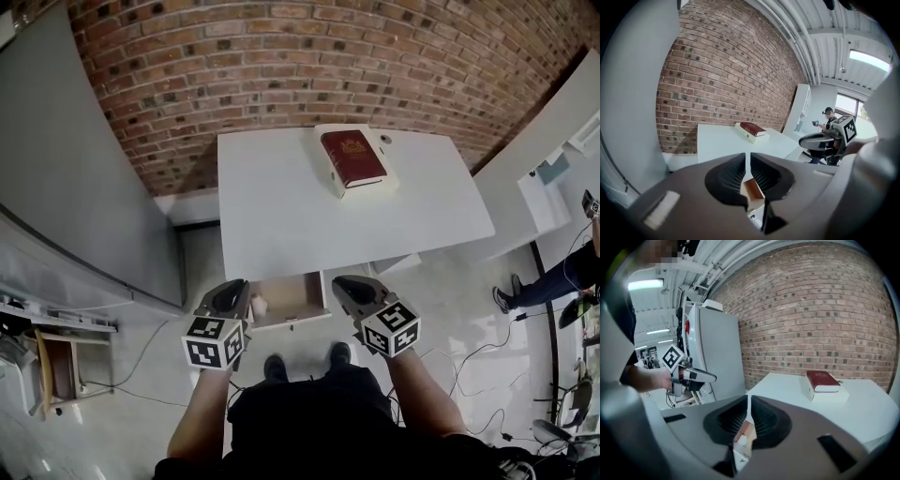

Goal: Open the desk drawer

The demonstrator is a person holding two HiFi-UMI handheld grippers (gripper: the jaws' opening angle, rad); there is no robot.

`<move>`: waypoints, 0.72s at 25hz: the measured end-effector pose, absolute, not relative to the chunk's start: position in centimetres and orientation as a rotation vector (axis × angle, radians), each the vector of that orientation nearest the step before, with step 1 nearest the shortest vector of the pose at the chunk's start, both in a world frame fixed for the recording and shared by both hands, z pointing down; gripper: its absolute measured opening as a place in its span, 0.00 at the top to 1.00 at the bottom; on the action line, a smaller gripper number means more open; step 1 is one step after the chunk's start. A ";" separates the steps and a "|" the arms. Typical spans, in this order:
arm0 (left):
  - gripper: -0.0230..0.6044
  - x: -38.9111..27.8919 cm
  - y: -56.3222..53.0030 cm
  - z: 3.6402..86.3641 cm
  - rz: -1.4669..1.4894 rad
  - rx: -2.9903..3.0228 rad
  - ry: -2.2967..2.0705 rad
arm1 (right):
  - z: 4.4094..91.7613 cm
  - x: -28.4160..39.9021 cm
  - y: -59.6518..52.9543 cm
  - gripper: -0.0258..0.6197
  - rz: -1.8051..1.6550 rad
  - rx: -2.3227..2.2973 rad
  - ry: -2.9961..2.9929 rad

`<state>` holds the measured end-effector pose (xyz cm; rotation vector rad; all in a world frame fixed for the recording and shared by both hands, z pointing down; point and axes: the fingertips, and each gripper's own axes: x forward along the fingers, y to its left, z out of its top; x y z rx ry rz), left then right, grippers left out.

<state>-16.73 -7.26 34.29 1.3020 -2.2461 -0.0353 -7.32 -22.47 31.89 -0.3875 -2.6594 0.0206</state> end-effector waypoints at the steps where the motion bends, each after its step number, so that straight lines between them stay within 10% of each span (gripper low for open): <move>1: 0.90 -16.5 -7.6 34.0 -0.019 1.303 -2.252 | 31.6 -7.6 -22.7 0.91 0.024 -0.401 -2.672; 18: 0.94 -13.5 -18.4 25.0 0.001 1.117 -2.509 | 24.8 -3.1 -35.3 0.94 -0.001 -0.807 -2.819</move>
